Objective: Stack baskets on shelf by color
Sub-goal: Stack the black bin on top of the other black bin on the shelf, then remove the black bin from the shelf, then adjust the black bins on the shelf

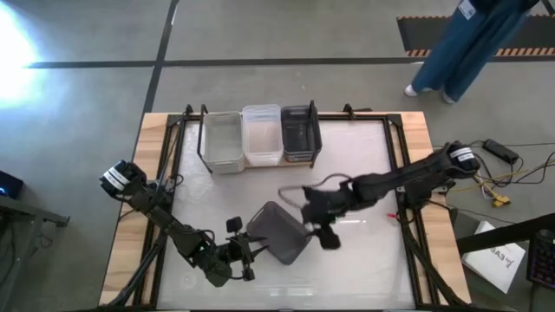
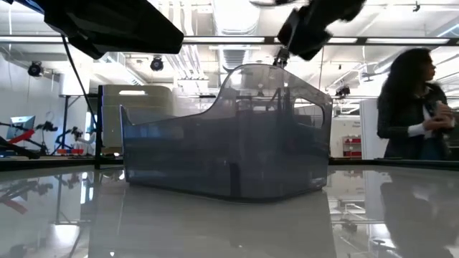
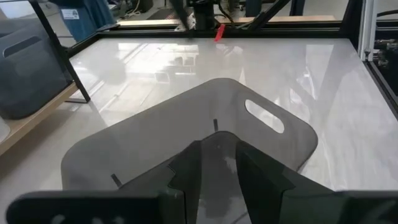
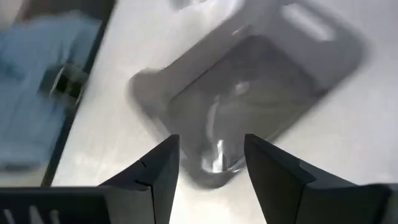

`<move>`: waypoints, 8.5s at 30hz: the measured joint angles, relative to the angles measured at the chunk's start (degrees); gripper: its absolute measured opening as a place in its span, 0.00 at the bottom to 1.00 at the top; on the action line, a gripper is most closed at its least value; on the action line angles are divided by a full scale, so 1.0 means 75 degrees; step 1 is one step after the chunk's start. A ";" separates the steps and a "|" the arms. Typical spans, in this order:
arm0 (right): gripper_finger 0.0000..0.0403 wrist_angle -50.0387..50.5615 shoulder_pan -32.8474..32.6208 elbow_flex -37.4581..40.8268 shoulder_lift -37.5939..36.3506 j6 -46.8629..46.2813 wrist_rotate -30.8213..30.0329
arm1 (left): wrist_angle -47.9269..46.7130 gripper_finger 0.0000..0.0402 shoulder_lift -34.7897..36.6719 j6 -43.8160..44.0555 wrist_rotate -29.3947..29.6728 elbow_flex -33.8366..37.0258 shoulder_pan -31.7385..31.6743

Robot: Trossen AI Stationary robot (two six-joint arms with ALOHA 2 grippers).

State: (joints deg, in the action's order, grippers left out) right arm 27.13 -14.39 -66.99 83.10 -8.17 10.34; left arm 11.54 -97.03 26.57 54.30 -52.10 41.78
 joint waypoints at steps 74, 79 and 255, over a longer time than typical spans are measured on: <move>0.02 0.1962 0.3158 -0.3359 0.0977 0.3880 -0.1875 | -0.0794 0.21 0.1227 -0.0184 0.1612 0.0367 0.2335; 0.02 0.2187 0.4007 -0.3356 0.1189 0.4008 -0.1570 | -0.0759 0.21 0.1227 -0.0183 0.1614 0.0367 0.2332; 0.02 -0.4162 0.8408 0.4609 -0.2037 -0.0353 0.1154 | -0.0395 0.21 0.2241 -0.1572 0.3381 -0.0256 0.1979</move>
State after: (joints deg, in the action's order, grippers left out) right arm -4.09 48.67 -32.42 67.82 -10.81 19.00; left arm 8.58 -80.23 14.78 79.66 -54.02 56.62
